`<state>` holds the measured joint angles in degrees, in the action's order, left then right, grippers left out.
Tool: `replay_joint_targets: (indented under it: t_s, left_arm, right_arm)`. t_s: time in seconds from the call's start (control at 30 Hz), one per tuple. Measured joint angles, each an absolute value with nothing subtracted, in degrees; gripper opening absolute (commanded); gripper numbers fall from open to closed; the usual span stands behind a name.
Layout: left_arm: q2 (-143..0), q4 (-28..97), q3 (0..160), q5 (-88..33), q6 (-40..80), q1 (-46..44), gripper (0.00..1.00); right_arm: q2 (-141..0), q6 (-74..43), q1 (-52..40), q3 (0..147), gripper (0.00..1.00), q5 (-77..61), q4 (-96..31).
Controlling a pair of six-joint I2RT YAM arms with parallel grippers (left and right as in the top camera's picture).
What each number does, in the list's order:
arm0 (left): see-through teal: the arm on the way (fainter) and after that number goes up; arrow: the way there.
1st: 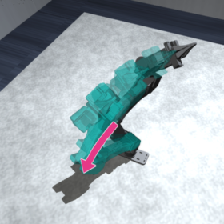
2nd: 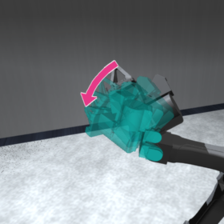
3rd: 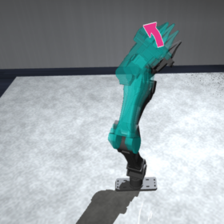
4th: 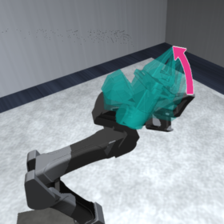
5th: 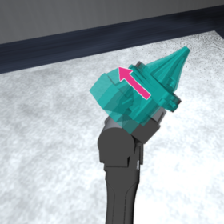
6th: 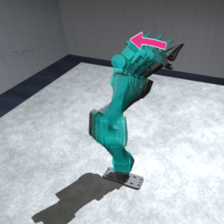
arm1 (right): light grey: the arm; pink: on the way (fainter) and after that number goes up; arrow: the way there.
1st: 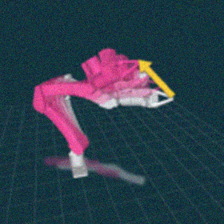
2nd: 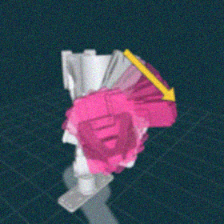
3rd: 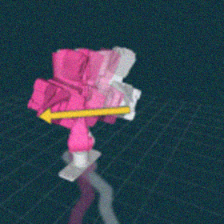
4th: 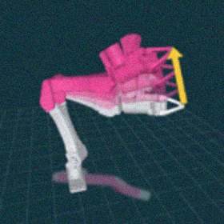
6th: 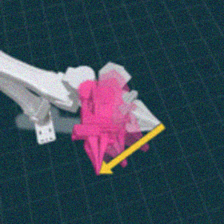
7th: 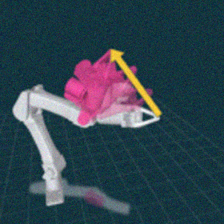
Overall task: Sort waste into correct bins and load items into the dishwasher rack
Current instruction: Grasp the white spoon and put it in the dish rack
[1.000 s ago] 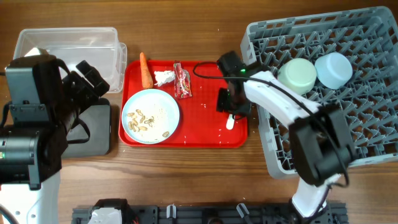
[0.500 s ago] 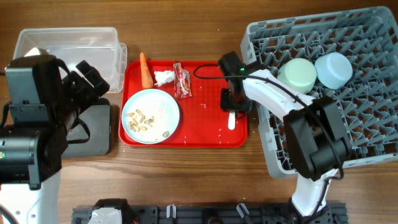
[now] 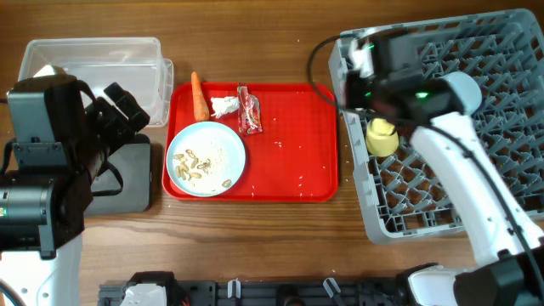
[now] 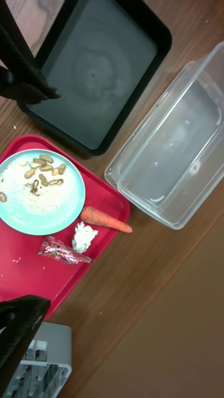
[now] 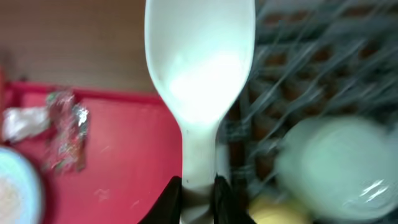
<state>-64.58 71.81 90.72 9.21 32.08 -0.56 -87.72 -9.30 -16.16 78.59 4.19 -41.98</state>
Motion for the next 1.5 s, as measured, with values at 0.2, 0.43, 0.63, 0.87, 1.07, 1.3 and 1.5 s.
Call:
replay_joint_targets:
  t_s: [0.2,0.43,0.63,0.87,1.07,1.3,1.5]
  left_arm:
    - [-64.6,71.8,90.7,9.2,32.1,-0.6,1.0]
    - [-64.6,71.8,90.7,9.2,32.1,-0.6,1.0]
    - [-64.6,71.8,90.7,9.2,32.1,-0.6,1.0]
    - [-64.6,71.8,90.7,9.2,32.1,-0.6,1.0]
    - [-64.6,71.8,90.7,9.2,32.1,-0.6,1.0]
    - [-64.6,71.8,90.7,9.2,32.1,-0.6,1.0]
    - [-64.6,71.8,90.7,9.2,32.1,-0.6,1.0]
  right_arm:
    - [-93.2,3.2,-12.4,77.1,0.11,5.6,-32.8]
    - [-99.9,5.7,-12.3,76.2,0.6,5.7,-33.3]
    - [-95.7,0.9,-12.3,76.3,0.66,1.3,-41.1]
    - [-77.3,-1.8,-12.4,77.3,1.0,-19.7,-43.1]
    - [-66.1,-15.1,-12.4,78.7,1.0,-26.5,-47.5]
    - [-58.3,-11.5,-10.3,77.8,1.0,-17.7,-55.0]
    - [-43.2,-4.4,-10.3,64.4,1.0,-14.8,-40.8]
